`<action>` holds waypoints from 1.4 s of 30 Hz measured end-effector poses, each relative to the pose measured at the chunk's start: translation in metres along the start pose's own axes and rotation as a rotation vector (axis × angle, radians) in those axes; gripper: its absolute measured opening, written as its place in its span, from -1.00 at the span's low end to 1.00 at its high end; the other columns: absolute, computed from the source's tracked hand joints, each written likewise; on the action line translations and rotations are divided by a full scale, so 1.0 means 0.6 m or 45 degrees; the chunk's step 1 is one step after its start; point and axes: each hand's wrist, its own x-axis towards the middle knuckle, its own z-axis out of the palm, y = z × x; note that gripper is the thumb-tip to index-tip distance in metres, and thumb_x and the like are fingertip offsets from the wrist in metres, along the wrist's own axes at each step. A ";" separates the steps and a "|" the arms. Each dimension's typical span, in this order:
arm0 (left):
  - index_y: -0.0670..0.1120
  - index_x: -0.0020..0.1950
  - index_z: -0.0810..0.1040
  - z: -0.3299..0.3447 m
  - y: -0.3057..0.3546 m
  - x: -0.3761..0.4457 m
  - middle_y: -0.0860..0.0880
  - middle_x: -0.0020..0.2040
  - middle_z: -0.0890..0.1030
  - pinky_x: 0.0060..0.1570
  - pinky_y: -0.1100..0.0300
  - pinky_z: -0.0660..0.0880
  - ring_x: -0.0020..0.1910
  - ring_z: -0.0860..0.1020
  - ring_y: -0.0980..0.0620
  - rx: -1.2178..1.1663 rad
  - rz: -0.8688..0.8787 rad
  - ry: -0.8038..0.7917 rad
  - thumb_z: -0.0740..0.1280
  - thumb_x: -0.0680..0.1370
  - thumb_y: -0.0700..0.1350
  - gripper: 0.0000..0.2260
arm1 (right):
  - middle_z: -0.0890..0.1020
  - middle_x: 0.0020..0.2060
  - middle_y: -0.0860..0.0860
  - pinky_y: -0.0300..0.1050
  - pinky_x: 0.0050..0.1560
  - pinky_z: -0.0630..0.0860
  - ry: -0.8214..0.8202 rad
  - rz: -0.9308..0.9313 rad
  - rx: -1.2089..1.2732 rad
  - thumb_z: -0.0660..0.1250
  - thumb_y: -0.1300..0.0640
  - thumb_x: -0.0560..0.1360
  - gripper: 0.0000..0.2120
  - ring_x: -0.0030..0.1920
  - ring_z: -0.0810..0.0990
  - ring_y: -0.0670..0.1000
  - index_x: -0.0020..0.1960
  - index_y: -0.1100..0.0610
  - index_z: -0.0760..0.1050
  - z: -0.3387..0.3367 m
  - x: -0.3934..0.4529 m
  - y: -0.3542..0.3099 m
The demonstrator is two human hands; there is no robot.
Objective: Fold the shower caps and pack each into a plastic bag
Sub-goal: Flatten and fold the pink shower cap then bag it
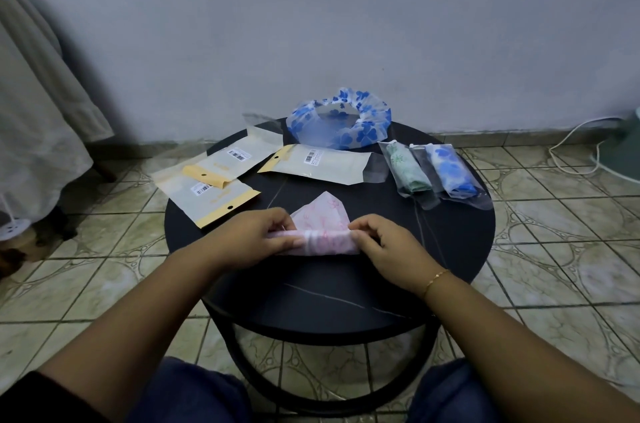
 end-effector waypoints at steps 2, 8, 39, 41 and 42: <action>0.08 -0.10 0.55 0.000 0.000 0.001 0.10 -0.11 0.62 -0.05 0.24 0.46 -0.10 0.55 0.16 -0.062 -0.015 0.018 0.37 0.49 0.10 -0.88 | 0.59 -0.06 -0.11 -0.15 0.12 0.41 0.020 0.055 0.045 0.25 0.06 0.57 -0.85 0.04 0.53 -0.06 0.07 0.05 0.55 0.001 0.004 0.002; 0.00 -0.09 0.58 0.011 -0.009 0.012 0.08 -0.14 0.59 -0.19 0.39 0.36 -0.17 0.50 0.18 -0.151 -0.060 0.074 0.31 0.56 0.02 -0.87 | 0.60 -0.12 -0.05 -0.09 0.12 0.41 0.087 0.216 0.057 0.25 0.06 0.56 -0.85 0.00 0.54 0.00 -0.04 0.07 0.57 0.011 0.023 -0.006; 0.12 0.56 -0.09 0.037 0.013 0.077 0.14 0.57 -0.13 0.49 0.05 -0.15 0.54 -0.20 -0.01 0.536 0.036 -0.457 0.10 0.63 -0.03 -0.44 | 0.36 0.39 -0.07 0.02 0.43 -0.06 -0.064 -0.321 -0.600 0.13 -0.22 0.50 -0.56 0.49 0.10 0.02 0.28 -0.04 0.45 0.027 0.025 -0.002; 0.09 0.56 -0.07 0.033 0.019 0.075 0.12 0.57 -0.11 0.50 0.03 -0.13 0.54 -0.19 -0.01 0.492 0.015 -0.465 0.06 0.61 0.03 -0.46 | 0.50 0.22 -0.02 -0.03 0.34 0.03 0.021 -0.390 -0.621 -0.01 -0.27 0.41 -0.42 0.38 0.29 0.08 0.17 0.01 0.55 0.030 0.028 0.002; 0.07 0.56 -0.04 0.033 0.021 0.072 0.11 0.57 -0.07 0.50 0.03 -0.12 0.54 -0.18 -0.01 0.455 0.014 -0.465 0.01 0.57 0.10 -0.44 | 0.51 0.16 -0.02 -0.07 0.29 0.05 0.039 -0.394 -0.624 -0.07 -0.28 0.38 -0.38 0.33 0.34 0.07 0.13 0.02 0.57 0.030 0.029 0.003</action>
